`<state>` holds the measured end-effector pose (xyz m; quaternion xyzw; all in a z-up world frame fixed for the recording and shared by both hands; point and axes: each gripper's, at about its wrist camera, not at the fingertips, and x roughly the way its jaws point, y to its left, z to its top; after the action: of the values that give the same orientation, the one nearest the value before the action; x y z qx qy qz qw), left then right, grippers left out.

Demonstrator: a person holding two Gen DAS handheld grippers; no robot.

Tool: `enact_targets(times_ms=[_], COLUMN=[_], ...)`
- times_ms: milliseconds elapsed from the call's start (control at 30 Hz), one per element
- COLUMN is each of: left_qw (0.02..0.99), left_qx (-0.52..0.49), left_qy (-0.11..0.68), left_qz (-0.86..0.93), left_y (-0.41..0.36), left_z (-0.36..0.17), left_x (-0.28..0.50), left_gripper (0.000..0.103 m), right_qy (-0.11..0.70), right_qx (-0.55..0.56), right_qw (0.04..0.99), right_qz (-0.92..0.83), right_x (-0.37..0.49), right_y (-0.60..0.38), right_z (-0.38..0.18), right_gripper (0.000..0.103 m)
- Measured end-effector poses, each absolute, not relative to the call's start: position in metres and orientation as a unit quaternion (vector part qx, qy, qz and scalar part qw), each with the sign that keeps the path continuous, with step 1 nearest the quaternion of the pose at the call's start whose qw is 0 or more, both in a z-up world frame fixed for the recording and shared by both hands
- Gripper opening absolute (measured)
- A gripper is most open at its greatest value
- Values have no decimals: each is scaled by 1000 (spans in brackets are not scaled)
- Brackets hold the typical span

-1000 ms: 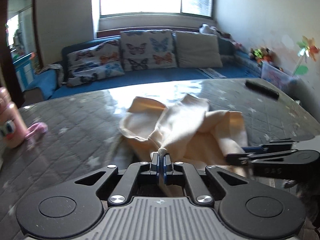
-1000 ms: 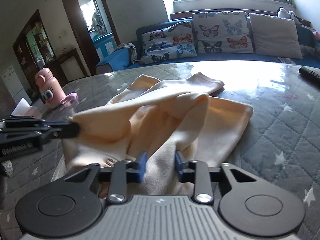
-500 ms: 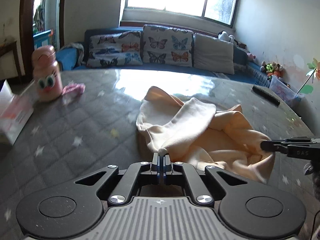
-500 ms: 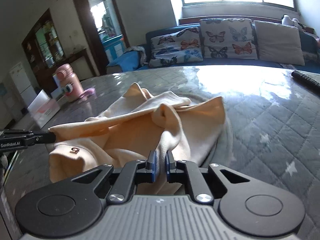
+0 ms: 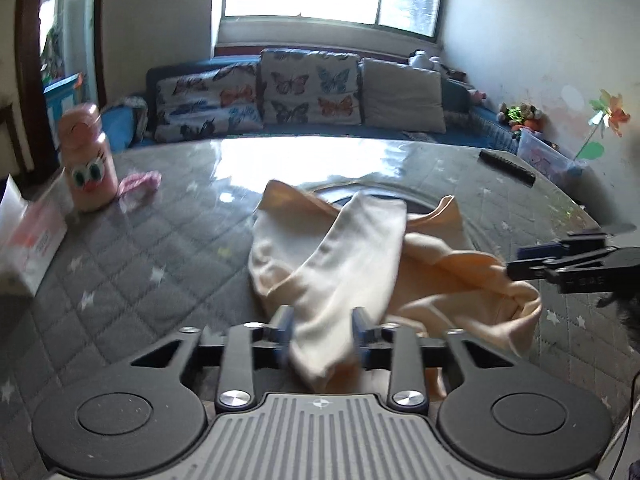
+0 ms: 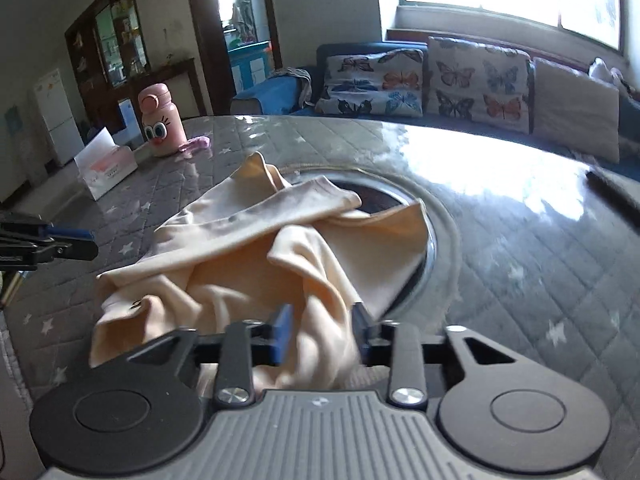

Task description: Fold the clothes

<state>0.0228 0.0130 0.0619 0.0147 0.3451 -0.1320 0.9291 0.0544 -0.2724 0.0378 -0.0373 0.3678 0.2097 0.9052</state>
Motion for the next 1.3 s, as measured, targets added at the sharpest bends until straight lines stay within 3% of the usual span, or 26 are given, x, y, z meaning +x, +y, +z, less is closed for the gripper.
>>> enact_targets(times_ms=[100, 367, 567, 600, 667, 733, 1167, 1300], left_qw=[929, 911, 906, 906, 905, 905, 951, 946], left_qx=[36, 102, 141, 141, 130, 121, 5, -29], left_qy=[339, 360, 364, 364, 372, 378, 308, 321], left_qz=[-145, -173, -166, -164, -159, -151, -29, 20], left_y=[-6, -53, -78, -80, -79, -75, 39, 85], left_z=[59, 30, 12, 10, 6, 2, 54, 46], left_x=[36, 81, 108, 113, 120, 126, 89, 60], left_gripper=[45, 47, 47, 46, 21, 8, 5, 6], right_qy=[364, 355, 358, 355, 349, 342, 294, 307], right_qx=[-67, -141, -101, -92, -78, -62, 62, 94], right_qw=[904, 897, 901, 904, 908, 914, 951, 947], right_qz=[214, 224, 224, 222, 217, 210, 73, 18], right_x=[67, 99, 115, 116, 116, 114, 80, 56], right_y=[-256, -216, -220, -223, -230, -239, -338, -371], right_z=[34, 17, 13, 15, 17, 21, 39, 25], right_gripper=[43, 41, 13, 9, 7, 4, 3, 3])
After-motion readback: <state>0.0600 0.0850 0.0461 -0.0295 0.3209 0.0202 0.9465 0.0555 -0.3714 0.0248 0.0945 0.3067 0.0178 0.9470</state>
